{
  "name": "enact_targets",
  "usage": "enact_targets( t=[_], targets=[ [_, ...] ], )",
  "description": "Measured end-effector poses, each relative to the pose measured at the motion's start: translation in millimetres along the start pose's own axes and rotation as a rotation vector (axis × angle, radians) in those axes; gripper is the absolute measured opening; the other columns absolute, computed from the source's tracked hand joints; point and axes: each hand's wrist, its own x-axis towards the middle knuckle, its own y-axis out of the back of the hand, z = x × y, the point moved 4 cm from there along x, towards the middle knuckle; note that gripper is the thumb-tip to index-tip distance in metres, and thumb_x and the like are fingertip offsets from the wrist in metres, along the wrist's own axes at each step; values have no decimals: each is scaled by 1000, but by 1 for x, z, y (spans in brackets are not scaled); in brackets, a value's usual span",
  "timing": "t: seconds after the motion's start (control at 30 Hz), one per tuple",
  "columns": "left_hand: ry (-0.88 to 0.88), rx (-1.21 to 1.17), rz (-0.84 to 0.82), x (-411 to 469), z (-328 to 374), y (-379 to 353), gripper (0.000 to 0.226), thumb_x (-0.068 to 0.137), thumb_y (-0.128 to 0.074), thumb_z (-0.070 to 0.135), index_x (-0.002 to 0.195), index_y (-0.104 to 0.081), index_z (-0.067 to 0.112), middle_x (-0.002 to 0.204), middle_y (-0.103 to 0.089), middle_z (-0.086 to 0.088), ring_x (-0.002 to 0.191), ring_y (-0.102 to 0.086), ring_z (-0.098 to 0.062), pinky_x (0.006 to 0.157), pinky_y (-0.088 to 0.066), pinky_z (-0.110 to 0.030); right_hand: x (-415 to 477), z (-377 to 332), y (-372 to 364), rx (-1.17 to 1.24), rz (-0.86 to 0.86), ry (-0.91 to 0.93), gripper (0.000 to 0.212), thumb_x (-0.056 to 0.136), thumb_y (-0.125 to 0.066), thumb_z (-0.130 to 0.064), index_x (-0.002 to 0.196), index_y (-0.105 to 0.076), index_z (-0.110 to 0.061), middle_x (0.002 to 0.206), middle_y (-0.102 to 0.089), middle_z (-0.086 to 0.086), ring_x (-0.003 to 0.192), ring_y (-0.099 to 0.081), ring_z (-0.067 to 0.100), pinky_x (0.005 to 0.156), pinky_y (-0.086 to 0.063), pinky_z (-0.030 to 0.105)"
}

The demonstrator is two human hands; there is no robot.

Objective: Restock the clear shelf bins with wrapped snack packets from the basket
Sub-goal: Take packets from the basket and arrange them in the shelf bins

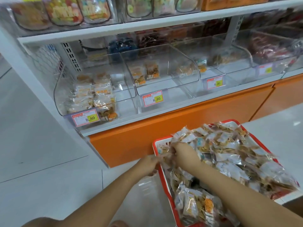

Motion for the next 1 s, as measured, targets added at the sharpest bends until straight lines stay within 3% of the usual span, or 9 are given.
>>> enact_targets(
  t=[0.1, 0.23, 0.33, 0.47, 0.53, 0.6, 0.73, 0.9, 1.0],
  targets=[
    [77, -502, -36, -4, 13, 5, 64, 92, -39, 61, 104, -64, 4, 98, -71, -16, 94, -68, -30, 86, -55, -38, -12, -14, 30, 122, 382, 172, 17, 81, -62, -1, 76, -52, -14, 79, -57, 1, 63, -53, 16, 52, -40, 24],
    [-145, -918, -107, -18, 54, 15, 40, 90, -58, 36, 115, -61, 5, 91, -70, -15, 79, -68, -22, 76, -56, -32, -35, -39, 55, 154, 604, 563, 16, 76, -61, -4, 84, -52, -15, 88, -57, -2, 73, -51, 12, 54, -41, 19],
    [-252, -916, -41, -35, 78, 43, 30, 83, -64, 17, 111, -62, 6, 99, -70, -16, 78, -67, -19, 68, -56, -27, -38, -40, 68, 228, 624, 634, 36, 68, -63, 14, 88, -58, -15, 101, -59, -2, 88, -57, 15, 67, -48, 22],
    [-349, -694, -12, -57, 96, 87, 42, 74, -68, 4, 113, -59, -5, 93, -73, -11, 78, -70, -14, 63, -55, -20, -31, -43, 119, 543, 697, 497, 19, 85, -53, -8, 95, -62, -21, 99, -58, -12, 96, -56, 2, 81, -46, 17],
    [-403, -560, 1, -65, 103, 104, 28, 78, -66, -4, 106, -62, 1, 87, -74, -8, 76, -70, -15, 62, -55, -19, -17, -47, 144, 733, 617, 379, 16, 89, -60, -17, 103, -60, -26, 102, -61, -17, 100, -59, 2, 83, -50, 20],
    [-457, -424, 33, -68, 108, 118, 31, 79, -66, -9, 106, -61, 6, 90, -73, -12, 81, -68, -26, 65, -55, -25, -2, -61, 164, 789, 422, 370, 37, 84, -71, -23, 116, -56, -33, 110, -62, -21, 108, -57, -2, 89, -50, 20],
    [-493, -245, 41, -64, 114, 132, 41, 75, -72, -7, 111, -62, 12, 101, -73, -11, 96, -70, -26, 85, -55, -34, 26, -90, 178, 438, -15, 429, 75, 68, -80, -39, 134, -44, -44, 119, -57, -26, 109, -53, -8, 89, -47, 17],
    [-584, -224, 345, -63, 128, 144, 20, 80, -73, 11, 99, -67, 12, 85, -74, -4, 74, -70, -16, 68, -57, -26, 49, -84, 180, 436, -14, 352, 46, 64, -84, -41, 105, -65, -32, 93, -66, -12, 82, -60, -2, 74, -50, 24],
    [-676, -237, 488, -69, 143, 142, 7, 84, -69, 15, 90, -71, 19, 75, -73, 4, 65, -66, -6, 61, -54, -20, 47, -73, 184, 415, -23, 303, 37, 62, -87, -39, 85, -64, -23, 75, -66, -4, 59, -55, 1, 60, -48, 27]
  ],
)
